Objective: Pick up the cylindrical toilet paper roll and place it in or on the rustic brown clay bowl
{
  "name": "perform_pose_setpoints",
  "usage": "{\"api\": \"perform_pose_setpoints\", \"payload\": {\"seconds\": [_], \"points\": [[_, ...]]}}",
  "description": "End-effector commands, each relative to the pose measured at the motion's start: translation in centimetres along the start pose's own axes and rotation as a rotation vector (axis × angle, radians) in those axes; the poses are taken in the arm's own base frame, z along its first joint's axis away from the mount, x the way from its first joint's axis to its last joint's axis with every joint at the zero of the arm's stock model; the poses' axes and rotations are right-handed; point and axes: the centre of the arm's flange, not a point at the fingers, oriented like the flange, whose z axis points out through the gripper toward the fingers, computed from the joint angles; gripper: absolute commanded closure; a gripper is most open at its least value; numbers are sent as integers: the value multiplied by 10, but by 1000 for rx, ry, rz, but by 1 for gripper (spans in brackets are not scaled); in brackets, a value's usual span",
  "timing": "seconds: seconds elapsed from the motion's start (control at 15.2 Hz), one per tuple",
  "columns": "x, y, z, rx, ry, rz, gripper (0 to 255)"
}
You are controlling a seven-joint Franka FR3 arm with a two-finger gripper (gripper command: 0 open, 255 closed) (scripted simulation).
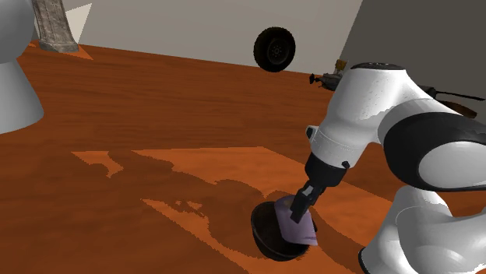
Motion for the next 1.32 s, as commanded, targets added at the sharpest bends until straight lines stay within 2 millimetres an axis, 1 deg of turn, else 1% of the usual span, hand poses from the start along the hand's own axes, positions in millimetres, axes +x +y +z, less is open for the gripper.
{"api": "perform_pose_setpoints", "payload": {"seconds": [0.0, 0.07, 0.13, 0.46, 0.66, 0.73, 1.25], "points": [[0, 0, 0, 0, 1, 0, 255], [0, 0, 0, 0, 1, 0, 255], [0, 0, 0, 0, 1, 0, 0], [0, 0, 0, 0, 1, 0, 0], [0, 0, -40, 0, 1, 0, 0], [0, 0, -50, 0, 1, 0, 0], [0, 0, -50, 0, 1, 0, 0]]}}
